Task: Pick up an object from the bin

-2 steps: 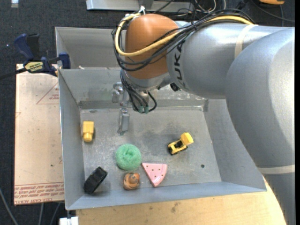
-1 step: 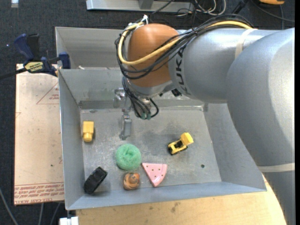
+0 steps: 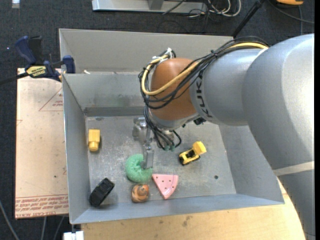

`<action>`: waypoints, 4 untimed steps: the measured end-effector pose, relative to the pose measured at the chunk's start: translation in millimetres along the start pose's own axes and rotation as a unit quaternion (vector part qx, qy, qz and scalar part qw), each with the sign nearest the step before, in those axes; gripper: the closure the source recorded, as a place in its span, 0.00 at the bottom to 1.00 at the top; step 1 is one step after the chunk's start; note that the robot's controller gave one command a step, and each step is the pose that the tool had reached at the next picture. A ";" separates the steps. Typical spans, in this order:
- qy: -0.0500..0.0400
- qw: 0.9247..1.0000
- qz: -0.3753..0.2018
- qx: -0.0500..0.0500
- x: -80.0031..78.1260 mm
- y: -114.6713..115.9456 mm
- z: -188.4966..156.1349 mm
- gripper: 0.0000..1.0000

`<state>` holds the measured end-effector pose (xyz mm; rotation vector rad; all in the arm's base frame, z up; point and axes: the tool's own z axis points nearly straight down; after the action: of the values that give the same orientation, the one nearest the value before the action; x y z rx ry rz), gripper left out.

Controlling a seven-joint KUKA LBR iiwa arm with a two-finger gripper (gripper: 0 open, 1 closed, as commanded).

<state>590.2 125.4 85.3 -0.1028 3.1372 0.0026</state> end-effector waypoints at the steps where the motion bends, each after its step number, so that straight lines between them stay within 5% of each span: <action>1: 0.000 0.997 -0.071 -0.001 4.3 -12.4 9.8 0.00; 2: -0.004 0.997 -0.080 0.000 32.0 -6.7 10.9 0.00; 3: -0.001 0.980 -0.200 -0.001 33.6 11.3 11.8 1.00; 4: -0.001 0.980 -0.200 -0.001 33.6 11.3 11.8 1.00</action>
Offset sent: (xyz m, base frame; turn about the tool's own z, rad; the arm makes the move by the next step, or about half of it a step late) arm -0.0590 -0.0031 -0.0153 -0.1074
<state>555.9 134.4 73.4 -0.7278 3.0509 0.0061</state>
